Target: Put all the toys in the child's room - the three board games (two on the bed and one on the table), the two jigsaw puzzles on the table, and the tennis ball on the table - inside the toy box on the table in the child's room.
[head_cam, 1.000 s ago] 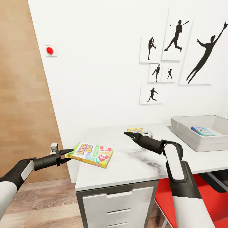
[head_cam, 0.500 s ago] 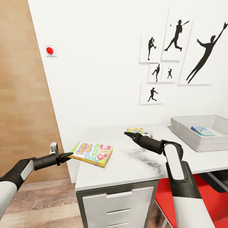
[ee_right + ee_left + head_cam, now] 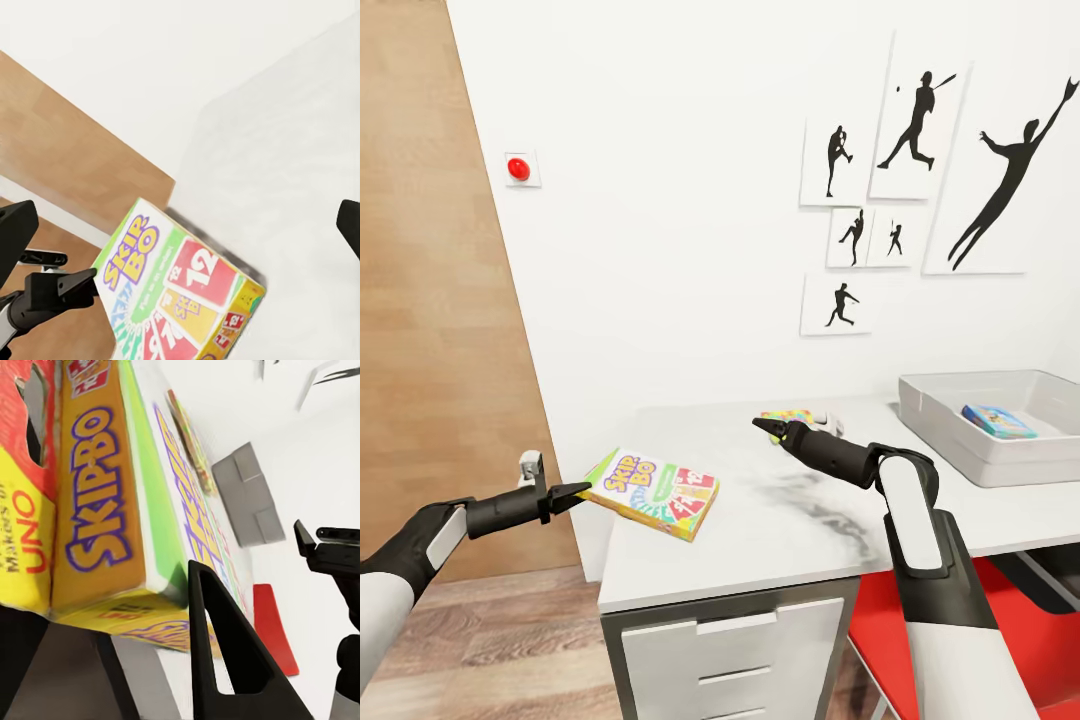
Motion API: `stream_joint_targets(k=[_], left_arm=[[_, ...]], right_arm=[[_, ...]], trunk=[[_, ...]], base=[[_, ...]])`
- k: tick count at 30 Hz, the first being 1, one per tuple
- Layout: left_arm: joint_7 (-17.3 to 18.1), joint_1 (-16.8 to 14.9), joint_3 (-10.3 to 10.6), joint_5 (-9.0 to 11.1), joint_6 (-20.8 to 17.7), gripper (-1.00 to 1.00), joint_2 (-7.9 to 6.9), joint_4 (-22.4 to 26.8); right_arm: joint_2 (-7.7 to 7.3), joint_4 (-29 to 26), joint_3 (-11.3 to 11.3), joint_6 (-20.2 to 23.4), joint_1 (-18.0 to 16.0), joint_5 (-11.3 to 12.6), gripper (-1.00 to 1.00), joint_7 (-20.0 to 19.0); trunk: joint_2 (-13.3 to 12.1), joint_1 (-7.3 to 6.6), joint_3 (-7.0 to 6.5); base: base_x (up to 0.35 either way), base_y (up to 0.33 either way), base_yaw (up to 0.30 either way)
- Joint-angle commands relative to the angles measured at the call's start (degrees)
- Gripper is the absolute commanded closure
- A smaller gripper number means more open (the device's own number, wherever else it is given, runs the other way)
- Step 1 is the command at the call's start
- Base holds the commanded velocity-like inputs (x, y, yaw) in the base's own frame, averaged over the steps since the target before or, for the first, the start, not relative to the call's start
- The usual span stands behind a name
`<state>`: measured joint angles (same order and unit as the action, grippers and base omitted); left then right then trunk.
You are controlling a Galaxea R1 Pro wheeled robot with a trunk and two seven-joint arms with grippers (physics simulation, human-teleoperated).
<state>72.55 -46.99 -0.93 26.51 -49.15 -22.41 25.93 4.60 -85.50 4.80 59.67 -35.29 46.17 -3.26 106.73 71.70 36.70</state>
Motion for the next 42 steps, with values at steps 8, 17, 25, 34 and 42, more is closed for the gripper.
stream_joint_targets(k=[8,17,25,34,42], left_arm=[[0.3,0.0,0.0,0.1,-0.3,1.0,-0.07,0.0],[0.7,0.0,0.0,0.1,-0.2,1.0,-0.29,0.0],[2.1,0.0,-1.0,0.1,-0.2,1.0,-0.61,0.0],[2.5,0.0,-2.0,0.0,-0.2,1.0,-0.79,0.0],[2.5,0.0,-2.0,0.0,-0.2,1.0,-0.84,0.1]], right_arm=[[-0.21,-0.3,0.3,0.3,0.8,-0.4,-1.0,-0.5],[-0.48,-2.5,0.3,0.3,4.3,-0.4,-1.0,-0.9],[-0.57,-4.1,0.3,0.3,8.6,-0.4,-1.0,-3.7],[-0.75,-5.1,1.2,0.3,12.1,-0.5,-1.0,-16.2],[-0.71,-5.1,1.3,0.3,14.3,-0.6,-1.0,-20.0]], trunk=[[-3.2,-1.77,-1.38],[-6.8,-3.75,-2.99],[-10.0,-5.5,-4.43],[-13.6,-7.48,-6.05],[-16.8,-9.24,-7.48]], base=[[0.0,0.0,0.0],[0.0,0.0,0.0],[0.0,0.0,0.0],[0.0,0.0,0.0],[0.0,0.0,0.0]])
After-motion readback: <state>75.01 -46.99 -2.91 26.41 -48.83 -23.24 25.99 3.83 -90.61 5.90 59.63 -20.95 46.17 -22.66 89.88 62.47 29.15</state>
